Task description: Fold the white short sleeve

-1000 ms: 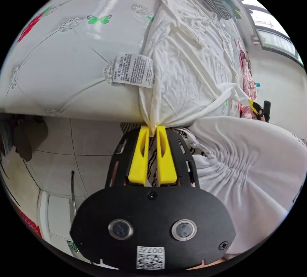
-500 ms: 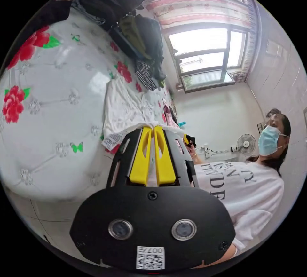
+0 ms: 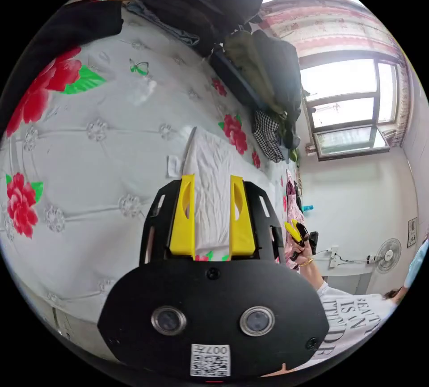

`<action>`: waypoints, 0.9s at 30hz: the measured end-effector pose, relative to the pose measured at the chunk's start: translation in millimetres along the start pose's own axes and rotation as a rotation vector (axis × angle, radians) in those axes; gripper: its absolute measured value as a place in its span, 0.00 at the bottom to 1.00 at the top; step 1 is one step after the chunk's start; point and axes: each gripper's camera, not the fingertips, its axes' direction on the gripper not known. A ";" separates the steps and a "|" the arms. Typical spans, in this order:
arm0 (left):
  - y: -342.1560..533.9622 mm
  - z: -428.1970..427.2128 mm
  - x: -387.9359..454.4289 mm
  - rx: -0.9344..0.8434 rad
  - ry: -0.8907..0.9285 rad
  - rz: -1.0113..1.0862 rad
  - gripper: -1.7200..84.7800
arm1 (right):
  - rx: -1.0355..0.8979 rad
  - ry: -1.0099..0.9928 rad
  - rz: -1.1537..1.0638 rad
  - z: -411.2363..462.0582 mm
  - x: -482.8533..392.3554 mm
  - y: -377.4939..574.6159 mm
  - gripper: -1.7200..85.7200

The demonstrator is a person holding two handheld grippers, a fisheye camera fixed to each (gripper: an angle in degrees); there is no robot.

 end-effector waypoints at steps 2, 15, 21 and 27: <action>25.5 0.1 -11.5 -0.024 0.023 -0.050 0.16 | -0.002 -0.022 0.069 3.9 17.1 14.4 0.12; 40.7 18.5 -40.9 -0.083 0.148 -0.157 0.16 | -0.088 0.028 -0.134 60.8 -84.6 -70.2 0.04; 50.9 -0.6 -56.7 -0.019 0.201 -0.172 0.16 | -0.431 0.202 -0.900 163.1 -295.5 -31.7 0.03; 65.6 -16.4 -78.5 0.058 0.263 -0.214 0.17 | -0.790 0.190 -1.126 301.5 -326.3 87.2 0.04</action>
